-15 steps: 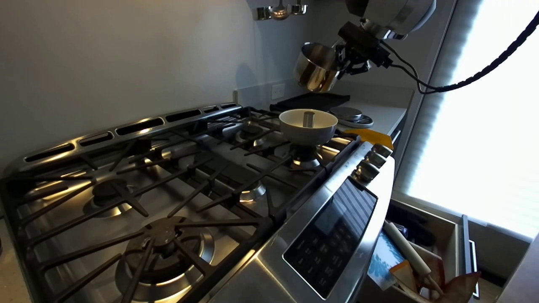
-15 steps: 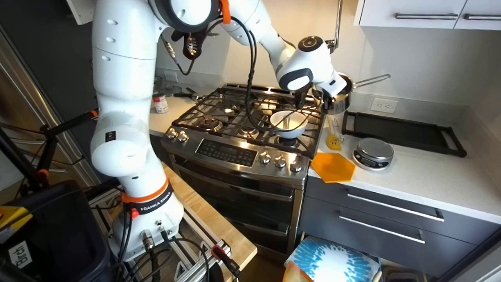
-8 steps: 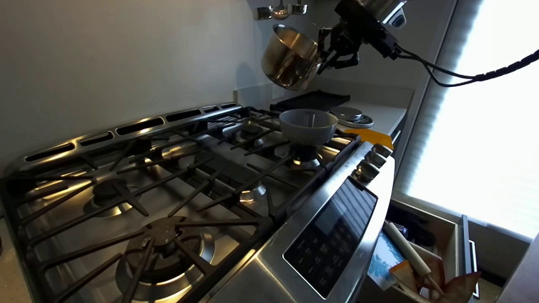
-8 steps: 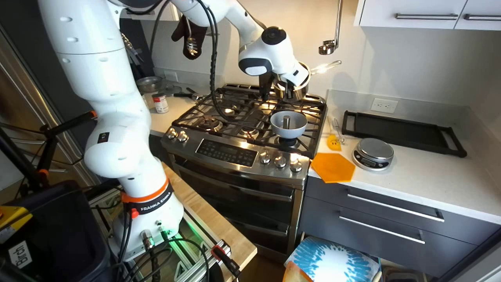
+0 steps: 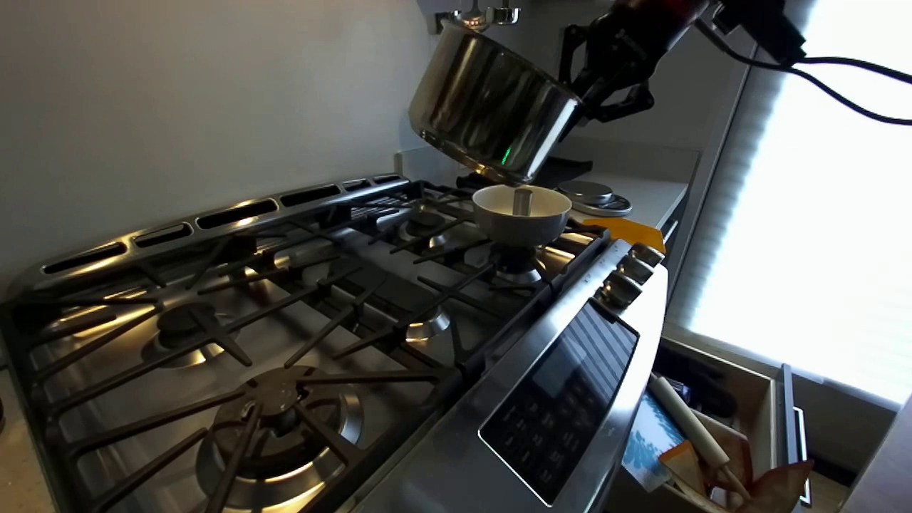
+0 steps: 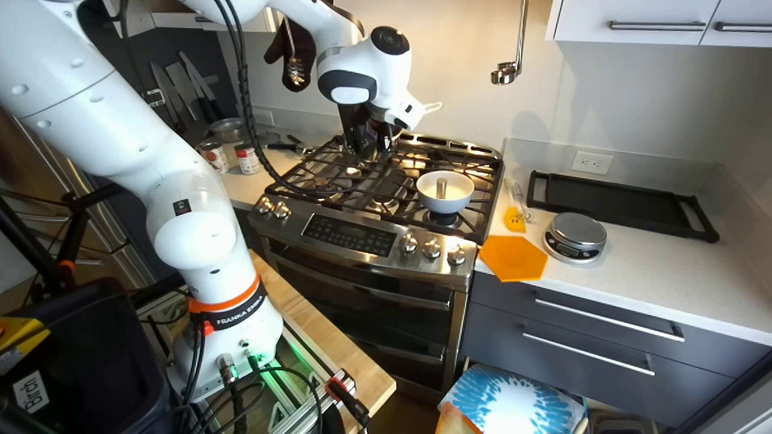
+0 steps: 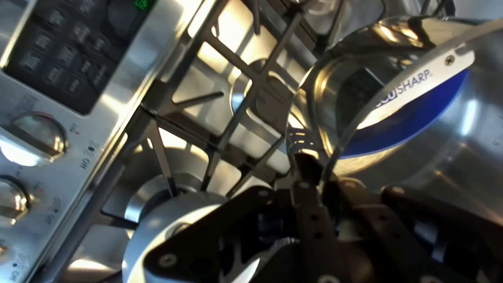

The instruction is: Put the pot on the stove

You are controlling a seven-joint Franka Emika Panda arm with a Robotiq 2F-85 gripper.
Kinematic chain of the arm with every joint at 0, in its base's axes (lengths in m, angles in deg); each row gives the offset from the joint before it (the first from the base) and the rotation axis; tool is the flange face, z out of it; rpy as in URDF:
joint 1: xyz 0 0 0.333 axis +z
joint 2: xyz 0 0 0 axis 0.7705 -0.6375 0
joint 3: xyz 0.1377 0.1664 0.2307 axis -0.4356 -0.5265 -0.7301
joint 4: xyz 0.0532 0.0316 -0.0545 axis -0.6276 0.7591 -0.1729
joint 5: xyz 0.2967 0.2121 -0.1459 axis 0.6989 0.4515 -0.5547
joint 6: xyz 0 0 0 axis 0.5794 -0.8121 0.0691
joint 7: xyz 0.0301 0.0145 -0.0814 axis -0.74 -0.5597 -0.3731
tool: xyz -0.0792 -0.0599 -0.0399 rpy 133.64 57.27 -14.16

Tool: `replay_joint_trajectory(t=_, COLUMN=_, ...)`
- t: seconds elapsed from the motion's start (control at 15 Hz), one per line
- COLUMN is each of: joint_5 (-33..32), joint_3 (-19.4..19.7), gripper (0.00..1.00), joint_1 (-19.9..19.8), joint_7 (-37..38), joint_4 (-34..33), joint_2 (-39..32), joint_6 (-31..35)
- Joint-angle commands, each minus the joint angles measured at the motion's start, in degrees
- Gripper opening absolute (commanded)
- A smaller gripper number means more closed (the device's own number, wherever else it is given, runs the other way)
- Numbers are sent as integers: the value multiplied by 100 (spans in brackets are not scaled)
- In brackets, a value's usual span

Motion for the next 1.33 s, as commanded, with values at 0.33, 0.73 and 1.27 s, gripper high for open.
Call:
replay_joint_trajectory(t=0.33, joint_5=-1372, joint_3=768, gripper=6, joint_1=907, joint_7=749, joint_4=395, joint_2=584, joint_6=-266)
replay_joint_trajectory(t=0.73, joint_5=-1381, joint_3=783, gripper=6, joint_1=906, joint_7=748, joint_4=412, joint_2=584, joint_6=-267)
replay_joint_trajectory(t=1.27, joint_5=-3130, joint_3=318, gripper=1, joint_1=951, joint_7=2351, joint_4=-372, joint_2=-392, joint_6=159)
